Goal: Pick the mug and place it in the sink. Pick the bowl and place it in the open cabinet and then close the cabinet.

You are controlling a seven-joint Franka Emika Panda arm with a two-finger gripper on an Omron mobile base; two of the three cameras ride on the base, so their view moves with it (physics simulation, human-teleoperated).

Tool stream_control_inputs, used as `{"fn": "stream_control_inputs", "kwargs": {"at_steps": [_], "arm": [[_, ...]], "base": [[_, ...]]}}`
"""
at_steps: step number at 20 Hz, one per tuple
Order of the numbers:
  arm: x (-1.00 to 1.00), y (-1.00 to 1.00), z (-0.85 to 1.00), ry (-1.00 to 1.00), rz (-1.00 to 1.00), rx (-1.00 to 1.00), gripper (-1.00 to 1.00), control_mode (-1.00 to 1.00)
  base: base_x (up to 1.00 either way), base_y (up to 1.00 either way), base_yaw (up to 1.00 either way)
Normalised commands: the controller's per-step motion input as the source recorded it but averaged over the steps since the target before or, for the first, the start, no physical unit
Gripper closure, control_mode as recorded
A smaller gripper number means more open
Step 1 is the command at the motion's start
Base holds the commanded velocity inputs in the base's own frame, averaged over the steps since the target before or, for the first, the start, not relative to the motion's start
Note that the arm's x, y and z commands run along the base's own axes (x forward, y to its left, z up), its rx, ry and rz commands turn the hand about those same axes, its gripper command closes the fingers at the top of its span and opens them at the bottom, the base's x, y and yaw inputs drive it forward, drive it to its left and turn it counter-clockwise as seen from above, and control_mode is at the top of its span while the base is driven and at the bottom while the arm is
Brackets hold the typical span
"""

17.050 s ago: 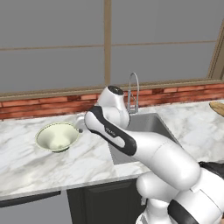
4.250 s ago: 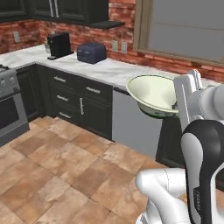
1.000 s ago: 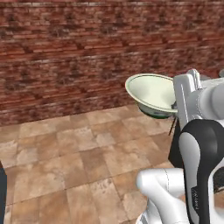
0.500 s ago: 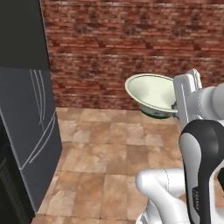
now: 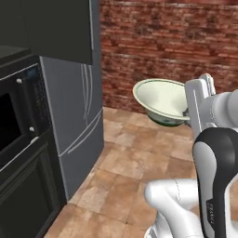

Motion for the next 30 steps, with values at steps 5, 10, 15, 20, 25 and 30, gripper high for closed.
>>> {"fn": "stream_control_inputs", "kwargs": {"at_steps": [5,10,15,20,25,30], "arm": [[0.0,0.0,0.0,0.0,0.0,0.0,1.0,1.0],[0.0,0.0,0.0,0.0,0.0,0.0,1.0,1.0],[0.0,0.0,0.0,0.0,0.0,0.0,1.0,1.0],[0.0,0.0,0.0,0.0,0.0,0.0,1.0,1.0],[0.0,0.0,0.0,0.0,0.0,0.0,1.0,1.0],[0.0,0.0,0.0,0.0,0.0,0.0,1.0,1.0]], "base": [[-0.04,-0.03,0.36],[0.0,0.0,0.38],[0.0,0.0,0.37],[0.0,-0.08,0.33],[0.02,-0.14,0.29],[0.22,-0.08,0.23]]}}
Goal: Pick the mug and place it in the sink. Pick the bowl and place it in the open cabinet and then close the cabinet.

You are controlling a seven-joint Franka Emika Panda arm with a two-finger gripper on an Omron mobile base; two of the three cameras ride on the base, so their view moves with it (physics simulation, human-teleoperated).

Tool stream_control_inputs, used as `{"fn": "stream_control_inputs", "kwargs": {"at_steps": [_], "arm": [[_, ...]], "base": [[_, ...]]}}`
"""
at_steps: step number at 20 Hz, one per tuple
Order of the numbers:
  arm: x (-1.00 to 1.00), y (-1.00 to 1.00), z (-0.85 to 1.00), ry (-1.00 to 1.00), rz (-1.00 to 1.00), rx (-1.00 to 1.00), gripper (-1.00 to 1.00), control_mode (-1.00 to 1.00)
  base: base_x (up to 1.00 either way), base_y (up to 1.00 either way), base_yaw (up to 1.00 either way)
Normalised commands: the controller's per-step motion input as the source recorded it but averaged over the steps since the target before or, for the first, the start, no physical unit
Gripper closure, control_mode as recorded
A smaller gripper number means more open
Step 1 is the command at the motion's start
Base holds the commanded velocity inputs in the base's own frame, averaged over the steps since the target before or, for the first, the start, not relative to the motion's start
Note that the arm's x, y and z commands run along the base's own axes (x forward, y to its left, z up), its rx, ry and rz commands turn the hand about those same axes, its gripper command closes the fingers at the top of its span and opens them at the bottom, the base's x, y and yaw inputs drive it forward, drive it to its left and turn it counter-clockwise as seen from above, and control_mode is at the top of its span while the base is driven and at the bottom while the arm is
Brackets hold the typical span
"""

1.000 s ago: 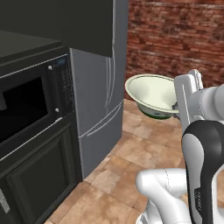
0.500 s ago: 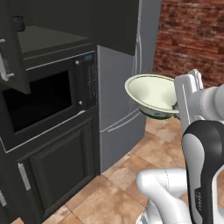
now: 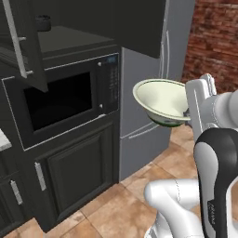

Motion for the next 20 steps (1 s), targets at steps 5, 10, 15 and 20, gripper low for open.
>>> {"fn": "stream_control_inputs", "kwargs": {"at_steps": [5,10,15,20], "arm": [[0.0,0.0,0.0,0.0,0.0,0.0,1.0,1.0],[0.0,0.0,0.0,0.0,0.0,0.0,1.0,1.0],[0.0,0.0,0.0,0.0,0.0,0.0,1.0,1.0],[0.0,0.0,0.0,0.0,0.0,0.0,1.0,1.0]], "base": [[0.22,-0.11,0.16],[0.33,-0.01,0.08],[0.55,-0.04,0.14],[0.57,-0.07,0.17]]}}
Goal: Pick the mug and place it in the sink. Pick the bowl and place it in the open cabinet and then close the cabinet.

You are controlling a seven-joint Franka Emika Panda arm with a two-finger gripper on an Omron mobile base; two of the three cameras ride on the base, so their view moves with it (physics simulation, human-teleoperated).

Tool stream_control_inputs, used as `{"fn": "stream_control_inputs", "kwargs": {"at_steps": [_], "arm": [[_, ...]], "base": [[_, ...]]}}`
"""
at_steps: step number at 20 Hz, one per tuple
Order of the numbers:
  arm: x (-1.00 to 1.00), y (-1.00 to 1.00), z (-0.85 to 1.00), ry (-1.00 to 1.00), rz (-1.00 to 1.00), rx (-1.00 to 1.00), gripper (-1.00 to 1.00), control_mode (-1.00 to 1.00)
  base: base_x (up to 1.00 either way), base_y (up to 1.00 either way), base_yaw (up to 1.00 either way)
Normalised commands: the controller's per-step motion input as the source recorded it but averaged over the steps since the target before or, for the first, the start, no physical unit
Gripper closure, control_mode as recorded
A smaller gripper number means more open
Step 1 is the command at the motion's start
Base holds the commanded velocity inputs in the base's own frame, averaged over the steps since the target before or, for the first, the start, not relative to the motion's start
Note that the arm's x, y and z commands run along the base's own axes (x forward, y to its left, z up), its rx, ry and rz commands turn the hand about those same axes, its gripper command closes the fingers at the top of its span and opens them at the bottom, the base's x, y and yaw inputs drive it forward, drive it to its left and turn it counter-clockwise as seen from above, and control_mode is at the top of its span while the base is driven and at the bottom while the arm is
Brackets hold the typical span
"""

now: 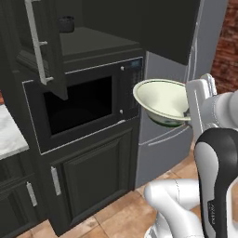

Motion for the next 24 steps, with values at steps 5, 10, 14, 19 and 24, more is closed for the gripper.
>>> {"fn": "stream_control_inputs", "kwargs": {"at_steps": [5,10,14,19,24], "arm": [[0.0,0.0,0.0,0.0,0.0,0.0,1.0,1.0],[0.0,0.0,0.0,0.0,0.0,0.0,1.0,1.0],[0.0,0.0,0.0,0.0,0.0,0.0,1.0,1.0],[0.0,0.0,0.0,0.0,0.0,0.0,1.0,1.0],[0.0,0.0,0.0,0.0,0.0,0.0,1.0,1.0]], "base": [[0.37,-0.12,0.15],[0.26,-0.15,0.21],[0.3,-0.26,0.22],[0.41,-0.3,0.16],[0.46,-0.25,0.16]]}}
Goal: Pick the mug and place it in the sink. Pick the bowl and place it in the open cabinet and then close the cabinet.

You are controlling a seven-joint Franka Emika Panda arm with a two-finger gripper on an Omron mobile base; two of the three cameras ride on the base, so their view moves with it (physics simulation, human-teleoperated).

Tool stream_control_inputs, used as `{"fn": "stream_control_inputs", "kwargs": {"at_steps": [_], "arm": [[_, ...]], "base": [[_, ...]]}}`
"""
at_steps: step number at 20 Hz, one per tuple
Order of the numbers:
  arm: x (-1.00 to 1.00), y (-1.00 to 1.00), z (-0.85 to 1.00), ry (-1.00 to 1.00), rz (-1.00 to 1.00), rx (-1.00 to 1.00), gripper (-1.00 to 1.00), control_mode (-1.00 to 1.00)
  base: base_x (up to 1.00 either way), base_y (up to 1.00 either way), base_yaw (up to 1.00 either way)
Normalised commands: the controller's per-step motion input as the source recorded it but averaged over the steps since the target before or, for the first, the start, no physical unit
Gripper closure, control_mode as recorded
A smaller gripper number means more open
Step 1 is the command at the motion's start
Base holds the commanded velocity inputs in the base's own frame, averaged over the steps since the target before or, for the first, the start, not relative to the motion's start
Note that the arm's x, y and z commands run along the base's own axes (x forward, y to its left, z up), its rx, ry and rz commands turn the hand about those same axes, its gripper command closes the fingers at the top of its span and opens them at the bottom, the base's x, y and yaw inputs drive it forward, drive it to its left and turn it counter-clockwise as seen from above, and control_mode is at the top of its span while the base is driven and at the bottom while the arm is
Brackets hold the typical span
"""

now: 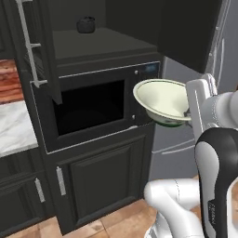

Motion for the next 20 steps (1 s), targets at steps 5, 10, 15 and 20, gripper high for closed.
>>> {"fn": "stream_control_inputs", "kwargs": {"at_steps": [5,10,15,20], "arm": [[0.0,0.0,0.0,0.0,0.0,0.0,1.0,1.0],[0.0,0.0,0.0,0.0,0.0,0.0,1.0,1.0],[0.0,0.0,0.0,0.0,0.0,0.0,1.0,1.0],[0.0,0.0,0.0,0.0,0.0,0.0,1.0,1.0]], "base": [[0.48,-0.01,0.14],[0.4,0.0,0.11],[0.43,0.0,0.1],[0.43,0.0,0.09]]}}
